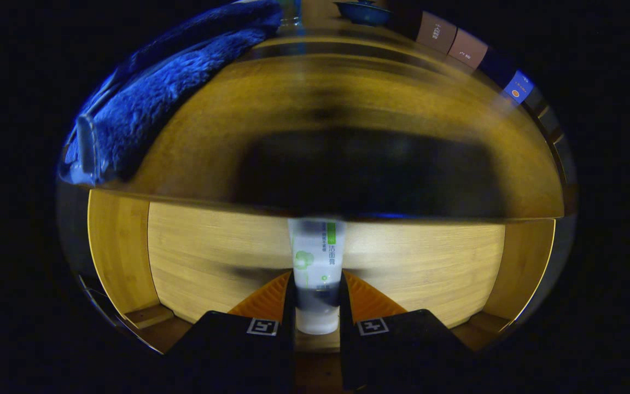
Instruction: Pull open the drawer, take out the items inside it, and place them on the countertop above the cabinet.
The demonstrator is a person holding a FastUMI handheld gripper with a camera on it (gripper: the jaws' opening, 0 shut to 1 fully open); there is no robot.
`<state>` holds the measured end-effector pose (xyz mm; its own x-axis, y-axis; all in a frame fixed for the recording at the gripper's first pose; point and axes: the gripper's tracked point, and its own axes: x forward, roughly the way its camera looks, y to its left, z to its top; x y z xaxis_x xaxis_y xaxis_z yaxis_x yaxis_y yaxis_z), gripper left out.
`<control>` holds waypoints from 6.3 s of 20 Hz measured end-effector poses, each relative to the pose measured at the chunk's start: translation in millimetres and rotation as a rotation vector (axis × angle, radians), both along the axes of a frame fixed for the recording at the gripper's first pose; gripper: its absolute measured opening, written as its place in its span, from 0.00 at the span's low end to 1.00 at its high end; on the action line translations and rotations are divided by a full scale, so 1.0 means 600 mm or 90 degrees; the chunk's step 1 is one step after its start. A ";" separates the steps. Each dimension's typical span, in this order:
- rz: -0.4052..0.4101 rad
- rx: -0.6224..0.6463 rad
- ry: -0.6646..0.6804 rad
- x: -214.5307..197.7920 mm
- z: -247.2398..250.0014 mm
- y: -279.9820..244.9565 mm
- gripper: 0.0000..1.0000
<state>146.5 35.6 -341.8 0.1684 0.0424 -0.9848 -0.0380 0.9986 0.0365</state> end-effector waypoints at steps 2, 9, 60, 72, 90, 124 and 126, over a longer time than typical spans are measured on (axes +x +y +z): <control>-0.002 0.015 -0.013 -0.005 0.009 0.002 0.38; -0.011 0.067 -0.062 -0.070 0.044 -0.013 0.38; -0.071 0.050 -0.648 0.033 0.451 -0.065 1.00; -0.058 0.024 -0.754 -0.226 0.310 -0.058 1.00; -0.086 0.032 -0.696 -0.219 0.146 -0.053 0.99; -0.108 0.035 -0.680 0.079 0.116 -0.041 1.00; -0.107 0.034 -0.676 0.079 0.116 -0.041 1.00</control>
